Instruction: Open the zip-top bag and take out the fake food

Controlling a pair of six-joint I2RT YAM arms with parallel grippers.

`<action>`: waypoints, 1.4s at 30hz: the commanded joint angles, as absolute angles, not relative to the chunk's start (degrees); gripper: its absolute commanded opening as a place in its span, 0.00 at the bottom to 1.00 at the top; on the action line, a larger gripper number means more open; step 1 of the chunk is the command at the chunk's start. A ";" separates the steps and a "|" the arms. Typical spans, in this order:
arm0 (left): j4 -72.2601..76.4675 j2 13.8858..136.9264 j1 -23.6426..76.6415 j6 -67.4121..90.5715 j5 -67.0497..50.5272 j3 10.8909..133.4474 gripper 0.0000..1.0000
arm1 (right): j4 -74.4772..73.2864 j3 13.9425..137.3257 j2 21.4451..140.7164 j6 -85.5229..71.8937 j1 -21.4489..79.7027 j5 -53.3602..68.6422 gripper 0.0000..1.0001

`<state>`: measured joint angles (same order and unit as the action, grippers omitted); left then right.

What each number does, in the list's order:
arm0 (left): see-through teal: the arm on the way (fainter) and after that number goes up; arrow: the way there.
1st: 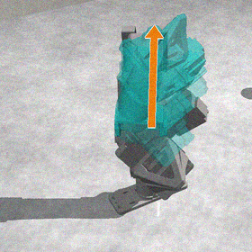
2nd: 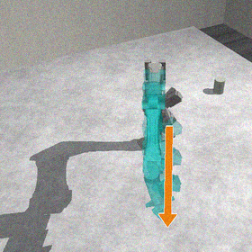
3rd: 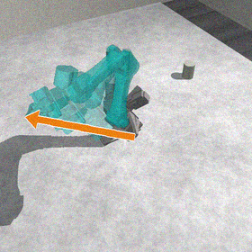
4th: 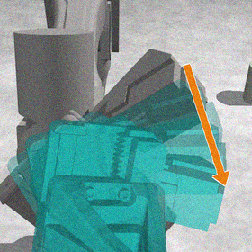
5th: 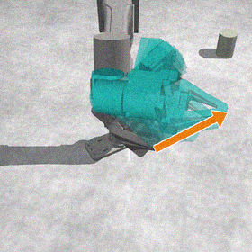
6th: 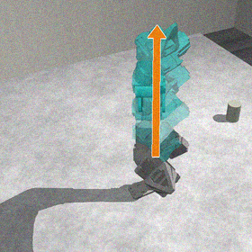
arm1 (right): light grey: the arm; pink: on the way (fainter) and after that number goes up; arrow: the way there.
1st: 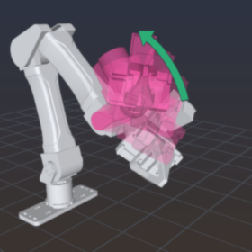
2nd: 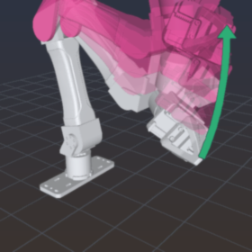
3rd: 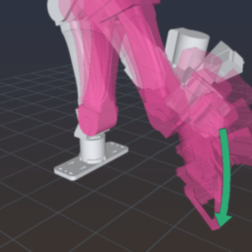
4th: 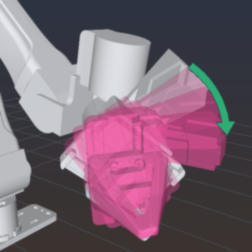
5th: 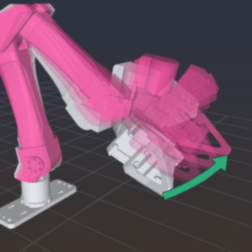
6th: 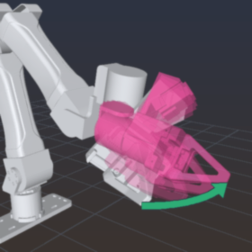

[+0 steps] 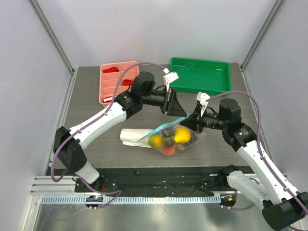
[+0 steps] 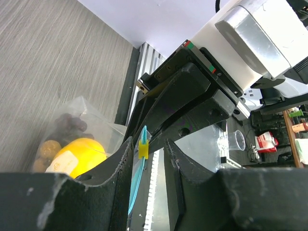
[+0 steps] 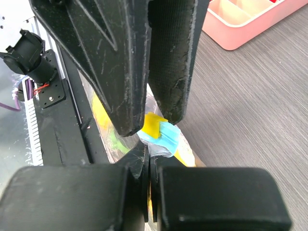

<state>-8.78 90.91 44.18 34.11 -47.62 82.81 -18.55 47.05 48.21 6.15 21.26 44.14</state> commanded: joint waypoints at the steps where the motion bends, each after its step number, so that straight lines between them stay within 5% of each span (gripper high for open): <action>1: -8.52 89.82 44.73 33.05 -48.52 82.97 0.32 | -16.44 48.87 47.28 6.24 21.18 42.81 0.01; 12: -13.97 90.35 45.62 28.31 -45.53 84.37 0.19 | -16.70 48.60 46.58 6.42 21.18 42.10 0.01; 15: -15.46 90.26 45.70 27.16 -43.69 84.98 0.00 | -16.61 48.60 45.88 5.98 21.09 41.31 0.01; 29: -14.95 85.87 45.62 25.66 -40.08 80.68 0.00 | -11.16 43.77 41.13 0.09 21.18 37.87 0.01; 32: -14.06 87.27 45.62 27.42 -41.22 82.35 0.09 | -12.39 44.30 41.48 0.52 21.18 39.02 0.01; 42: -20.56 84.12 45.35 24.00 -35.43 78.58 0.00 | -8.89 42.46 37.71 -6.14 21.09 28.94 0.01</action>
<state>-15.44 88.31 46.61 26.70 -40.23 81.06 -14.98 43.03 41.56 -1.21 21.63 36.29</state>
